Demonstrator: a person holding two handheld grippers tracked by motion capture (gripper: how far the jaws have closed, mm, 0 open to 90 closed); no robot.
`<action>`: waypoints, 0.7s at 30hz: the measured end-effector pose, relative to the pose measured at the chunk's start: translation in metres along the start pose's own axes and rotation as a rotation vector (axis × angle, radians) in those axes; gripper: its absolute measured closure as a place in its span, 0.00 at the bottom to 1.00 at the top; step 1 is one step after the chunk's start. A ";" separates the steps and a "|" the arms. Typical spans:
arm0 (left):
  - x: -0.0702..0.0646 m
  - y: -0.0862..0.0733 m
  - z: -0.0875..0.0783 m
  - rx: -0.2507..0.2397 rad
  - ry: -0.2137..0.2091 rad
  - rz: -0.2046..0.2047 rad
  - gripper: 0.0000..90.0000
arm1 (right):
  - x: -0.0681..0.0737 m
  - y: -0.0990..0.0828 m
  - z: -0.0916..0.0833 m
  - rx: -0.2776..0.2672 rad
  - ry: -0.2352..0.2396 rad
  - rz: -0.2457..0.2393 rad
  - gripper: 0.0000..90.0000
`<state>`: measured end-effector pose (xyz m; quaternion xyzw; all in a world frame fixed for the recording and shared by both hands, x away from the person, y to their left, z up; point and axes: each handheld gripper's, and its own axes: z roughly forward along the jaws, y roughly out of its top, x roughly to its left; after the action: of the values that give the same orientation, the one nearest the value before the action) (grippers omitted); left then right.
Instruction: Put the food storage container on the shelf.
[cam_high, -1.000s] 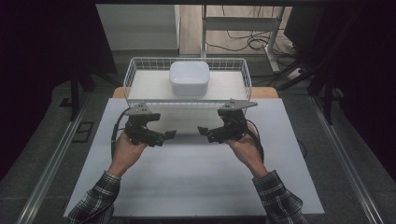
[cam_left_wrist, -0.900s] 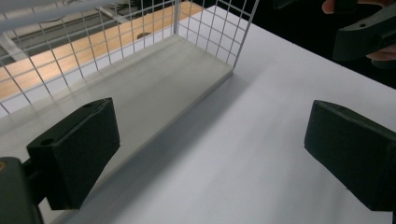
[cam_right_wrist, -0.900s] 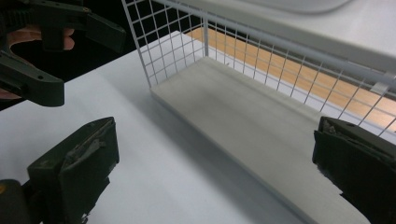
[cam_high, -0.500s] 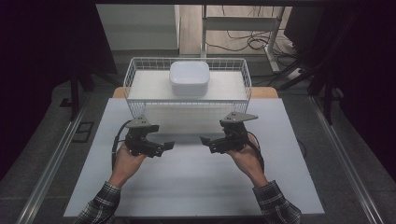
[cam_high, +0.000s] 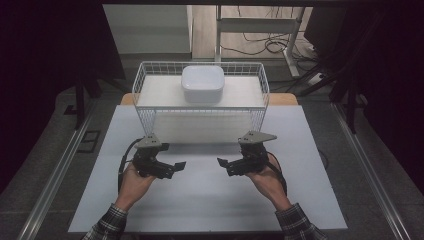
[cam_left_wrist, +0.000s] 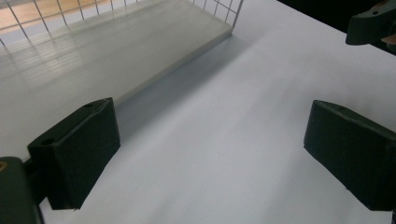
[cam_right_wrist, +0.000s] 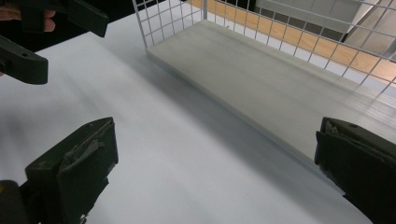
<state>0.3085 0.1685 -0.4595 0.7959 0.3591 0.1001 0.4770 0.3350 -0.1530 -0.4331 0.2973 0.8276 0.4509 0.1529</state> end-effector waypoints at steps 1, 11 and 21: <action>-0.001 -0.001 0.000 -0.001 -0.001 -0.001 0.04 | 0.000 0.000 0.000 0.000 0.000 0.000 0.00; -0.011 -0.016 -0.001 0.007 -0.004 -0.001 0.04 | 0.005 -0.013 -0.006 0.021 -0.018 0.010 0.00; -0.019 -0.035 0.000 0.021 0.005 -0.003 0.04 | 0.016 -0.029 -0.010 0.045 -0.026 -0.021 0.00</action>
<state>0.2779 0.1657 -0.4854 0.8000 0.3625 0.0976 0.4681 0.3074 -0.1618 -0.4521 0.2978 0.8386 0.4265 0.1616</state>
